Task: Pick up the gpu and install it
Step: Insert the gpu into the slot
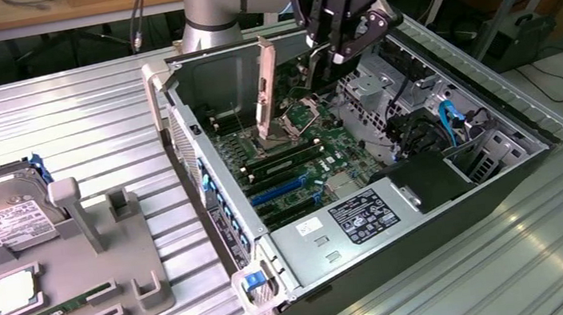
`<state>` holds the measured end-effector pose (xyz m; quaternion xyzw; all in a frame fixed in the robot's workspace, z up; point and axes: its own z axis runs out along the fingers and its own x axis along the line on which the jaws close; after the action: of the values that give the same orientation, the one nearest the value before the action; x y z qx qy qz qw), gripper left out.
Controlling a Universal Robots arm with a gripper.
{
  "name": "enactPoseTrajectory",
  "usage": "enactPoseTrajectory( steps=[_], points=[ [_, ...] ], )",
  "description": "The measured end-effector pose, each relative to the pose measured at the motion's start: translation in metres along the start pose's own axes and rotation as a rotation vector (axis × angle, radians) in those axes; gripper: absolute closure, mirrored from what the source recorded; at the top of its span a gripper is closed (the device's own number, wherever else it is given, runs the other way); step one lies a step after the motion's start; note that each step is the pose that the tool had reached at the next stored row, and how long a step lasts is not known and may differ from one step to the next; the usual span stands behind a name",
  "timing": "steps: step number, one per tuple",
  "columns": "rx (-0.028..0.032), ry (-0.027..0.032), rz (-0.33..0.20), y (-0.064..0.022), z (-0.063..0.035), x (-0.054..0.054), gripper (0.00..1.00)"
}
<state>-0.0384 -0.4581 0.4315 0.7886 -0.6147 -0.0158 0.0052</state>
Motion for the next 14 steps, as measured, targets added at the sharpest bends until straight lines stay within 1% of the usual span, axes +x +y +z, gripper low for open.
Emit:
enactPoseTrajectory(
  steps=[4, 8, 11, 13, 14],
  points=[
    [-0.0004, 0.0006, -0.019, 0.0, 0.0026, 0.0, 0.73],
    [-0.0003, 0.0008, -0.026, -0.0001, 0.0061, 0.0, 0.73],
    [-0.0002, 0.0007, -0.025, -0.0003, 0.0123, 0.0, 0.73],
    [0.0004, -0.0006, 0.0, -0.0004, 0.0156, 0.0, 0.73],
    [0.0008, -0.0012, 0.023, -0.0004, 0.0173, 0.0, 0.73]
  ],
)
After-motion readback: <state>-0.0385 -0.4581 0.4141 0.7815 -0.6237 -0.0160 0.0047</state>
